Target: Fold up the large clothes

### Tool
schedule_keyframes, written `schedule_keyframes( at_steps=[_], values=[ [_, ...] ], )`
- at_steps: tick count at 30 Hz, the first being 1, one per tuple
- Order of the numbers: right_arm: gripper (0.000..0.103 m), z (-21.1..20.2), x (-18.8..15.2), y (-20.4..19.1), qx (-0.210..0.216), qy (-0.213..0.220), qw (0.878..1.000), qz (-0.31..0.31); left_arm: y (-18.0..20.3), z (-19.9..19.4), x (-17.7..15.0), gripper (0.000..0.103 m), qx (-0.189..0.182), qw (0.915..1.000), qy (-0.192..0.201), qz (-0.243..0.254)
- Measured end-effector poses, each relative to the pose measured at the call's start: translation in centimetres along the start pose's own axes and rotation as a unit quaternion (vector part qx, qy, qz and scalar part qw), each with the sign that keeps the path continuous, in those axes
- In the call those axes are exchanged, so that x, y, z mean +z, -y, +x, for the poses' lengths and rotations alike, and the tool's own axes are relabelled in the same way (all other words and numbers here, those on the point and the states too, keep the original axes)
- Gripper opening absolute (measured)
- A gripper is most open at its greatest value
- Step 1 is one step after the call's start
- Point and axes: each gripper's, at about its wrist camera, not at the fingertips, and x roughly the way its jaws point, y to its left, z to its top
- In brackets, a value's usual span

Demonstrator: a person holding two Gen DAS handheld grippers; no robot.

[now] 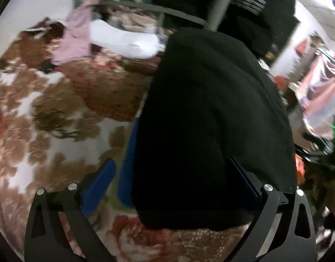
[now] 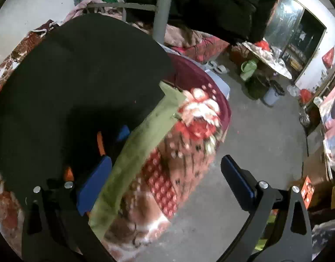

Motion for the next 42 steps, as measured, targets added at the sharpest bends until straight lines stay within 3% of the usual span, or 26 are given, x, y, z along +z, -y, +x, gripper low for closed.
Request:
schedule_keyframes(
  at_steps=[3, 5, 9, 11, 17, 26, 30, 33, 36, 42],
  values=[
    [0.098, -4.5, -0.8, 0.5, 0.017, 0.02, 0.999, 0.033, 1.5, -3.7, -0.3, 0.098, -0.003, 0.9996, 0.016, 0.025],
    [0.098, -7.7, -1.3, -0.1, 0.017, 0.031, 0.999, 0.033, 2.9, -7.5, -0.9, 0.098, -0.008, 0.9978, 0.052, 0.04],
    [0.098, -14.7, -2.5, -1.6, 0.031, 0.052, 0.997, 0.041, 4.4, -13.2, -2.6, 0.098, -0.015, 0.9952, 0.094, 0.023],
    [0.098, -17.6, -3.1, -2.2, 0.031, 0.067, 0.996, 0.041, 5.2, -14.9, -3.5, 0.098, -0.006, 0.9955, 0.093, 0.019],
    [0.098, -26.1, -5.2, -4.9, 0.028, 0.072, 0.997, 0.017, 8.5, -21.9, -6.7, 0.098, 0.008, 0.9923, 0.095, 0.08],
    [0.098, -38.0, -7.3, -7.8, 0.052, 0.079, 0.996, 0.005, 10.9, -31.5, -9.6, 0.098, 0.008, 0.9925, 0.08, 0.092],
    [0.098, -41.4, -8.2, -8.2, 0.056, 0.081, 0.995, 0.013, 11.7, -34.8, -10.5, 0.098, 0.014, 0.9879, 0.107, 0.112],
    [0.098, -42.6, -8.7, -8.8, 0.07, 0.074, 0.995, 0.003, 12.3, -36.2, -11.0, 0.098, 0.011, 0.9888, 0.103, 0.107],
    [0.098, -43.7, -9.4, -8.5, 0.08, 0.085, 0.993, 0.006, 12.9, -36.8, -11.3, 0.098, 0.033, 0.9873, 0.106, 0.113],
    [0.098, -43.3, -11.1, -7.5, 0.099, 0.084, 0.991, 0.004, 13.8, -37.0, -11.3, 0.098, 0.054, 0.9882, 0.098, 0.104]
  ],
)
